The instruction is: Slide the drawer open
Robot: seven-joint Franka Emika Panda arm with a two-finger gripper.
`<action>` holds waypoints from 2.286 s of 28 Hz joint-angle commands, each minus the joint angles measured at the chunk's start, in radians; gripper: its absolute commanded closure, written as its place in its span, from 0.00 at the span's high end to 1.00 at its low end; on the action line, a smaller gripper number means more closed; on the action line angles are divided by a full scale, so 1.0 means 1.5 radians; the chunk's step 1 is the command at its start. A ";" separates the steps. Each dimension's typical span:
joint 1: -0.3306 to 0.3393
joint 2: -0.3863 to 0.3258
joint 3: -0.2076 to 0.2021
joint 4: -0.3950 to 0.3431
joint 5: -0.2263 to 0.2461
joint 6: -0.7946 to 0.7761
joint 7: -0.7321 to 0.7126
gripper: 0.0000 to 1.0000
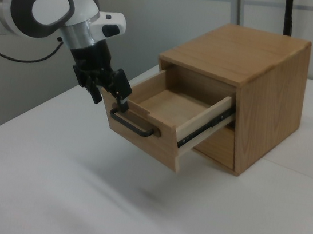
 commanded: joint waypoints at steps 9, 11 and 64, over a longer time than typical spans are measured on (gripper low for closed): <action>0.023 0.006 -0.035 0.003 0.018 -0.025 -0.043 1.00; 0.022 0.006 -0.035 0.003 0.018 -0.025 -0.043 1.00; -0.004 0.010 -0.033 0.019 0.030 -0.055 -0.021 1.00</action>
